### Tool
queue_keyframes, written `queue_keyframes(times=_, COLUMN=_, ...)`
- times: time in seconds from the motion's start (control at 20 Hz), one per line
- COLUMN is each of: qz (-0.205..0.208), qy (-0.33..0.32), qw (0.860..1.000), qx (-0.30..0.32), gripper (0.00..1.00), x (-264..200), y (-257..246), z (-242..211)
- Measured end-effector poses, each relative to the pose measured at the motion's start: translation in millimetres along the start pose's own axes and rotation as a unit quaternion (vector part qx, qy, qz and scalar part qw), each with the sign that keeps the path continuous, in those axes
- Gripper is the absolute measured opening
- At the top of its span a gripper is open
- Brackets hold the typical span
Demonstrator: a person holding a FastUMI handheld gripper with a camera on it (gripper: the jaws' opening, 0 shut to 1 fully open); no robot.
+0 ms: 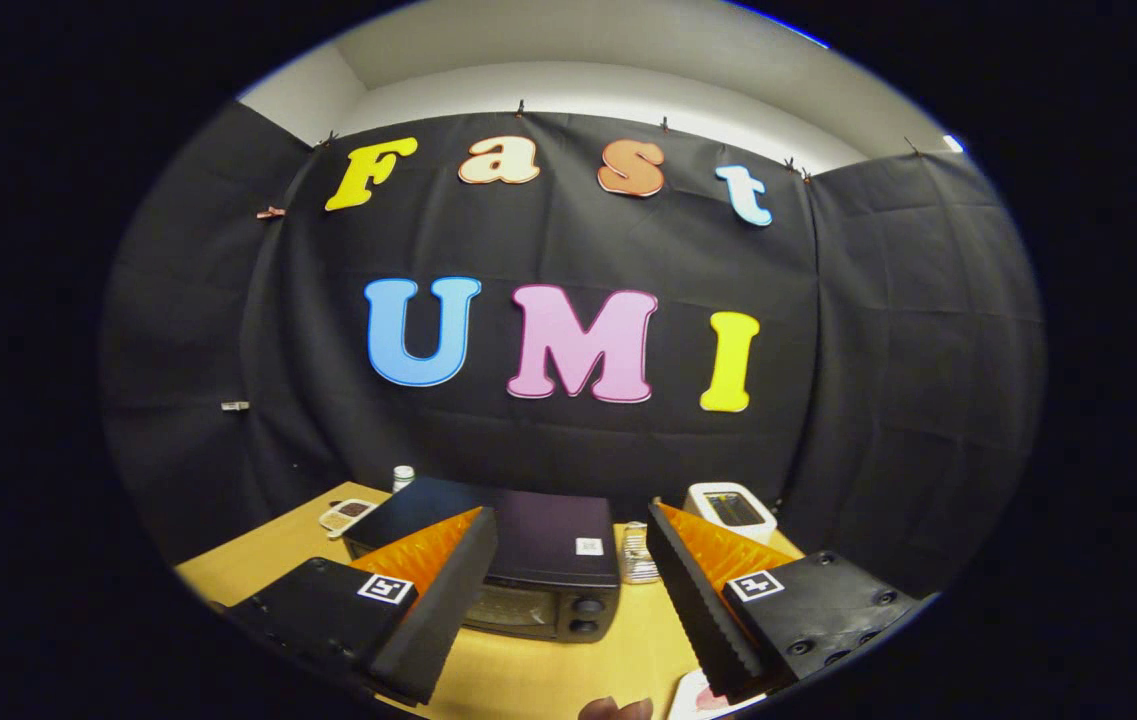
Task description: Open the toaster oven, put the food inside, and close the toaster oven door.
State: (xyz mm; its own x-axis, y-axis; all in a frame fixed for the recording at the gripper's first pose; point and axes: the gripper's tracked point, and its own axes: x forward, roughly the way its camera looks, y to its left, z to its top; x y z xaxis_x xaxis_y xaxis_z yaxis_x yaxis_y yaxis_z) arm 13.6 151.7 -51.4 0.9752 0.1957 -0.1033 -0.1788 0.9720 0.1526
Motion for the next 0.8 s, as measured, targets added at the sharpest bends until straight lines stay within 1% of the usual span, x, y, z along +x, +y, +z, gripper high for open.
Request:
queue_keyframes(times=0.15, qz=0.014, qy=0.033, qw=0.999, qx=0.016, gripper=0.98, x=18, y=39, z=-26)
queue_keyframes(times=0.4, qz=0.015, qy=0.085, qw=0.996, qx=0.025, gripper=0.98, x=50, y=79, z=-69)
queue_keyframes(times=0.65, qz=0.009, qy=0.139, qw=0.990, qx=0.011, gripper=0.98, x=75, y=98, z=-119)
queue_keyframes(times=0.8, qz=0.001, qy=0.168, qw=0.986, qx=0.012, gripper=0.98, x=87, y=104, z=-140)
